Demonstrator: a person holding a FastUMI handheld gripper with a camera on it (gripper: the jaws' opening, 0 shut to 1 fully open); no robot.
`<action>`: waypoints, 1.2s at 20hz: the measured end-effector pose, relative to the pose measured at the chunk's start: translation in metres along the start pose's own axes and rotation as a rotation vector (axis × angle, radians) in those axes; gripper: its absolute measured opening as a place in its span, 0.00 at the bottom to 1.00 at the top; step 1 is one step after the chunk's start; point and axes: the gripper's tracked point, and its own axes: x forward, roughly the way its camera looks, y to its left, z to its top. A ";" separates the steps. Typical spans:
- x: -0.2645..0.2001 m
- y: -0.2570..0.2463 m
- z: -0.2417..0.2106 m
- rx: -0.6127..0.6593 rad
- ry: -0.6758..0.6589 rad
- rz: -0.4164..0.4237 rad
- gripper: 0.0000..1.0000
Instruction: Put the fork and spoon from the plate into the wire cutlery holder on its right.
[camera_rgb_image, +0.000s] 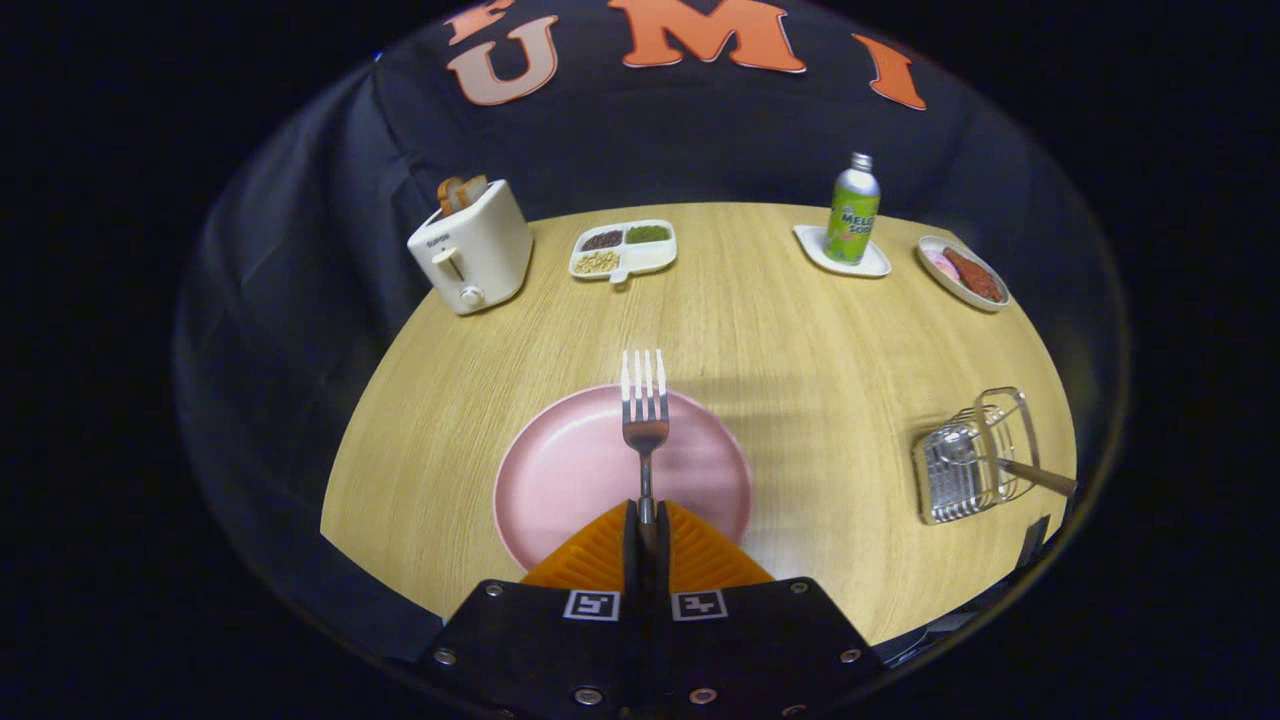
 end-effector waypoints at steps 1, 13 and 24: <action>-0.007 -0.015 0.007 0.012 -0.014 -0.018 0.05; -0.070 -0.162 0.029 0.088 -0.044 -0.182 0.05; -0.074 -0.210 -0.001 -0.004 0.193 -0.215 0.05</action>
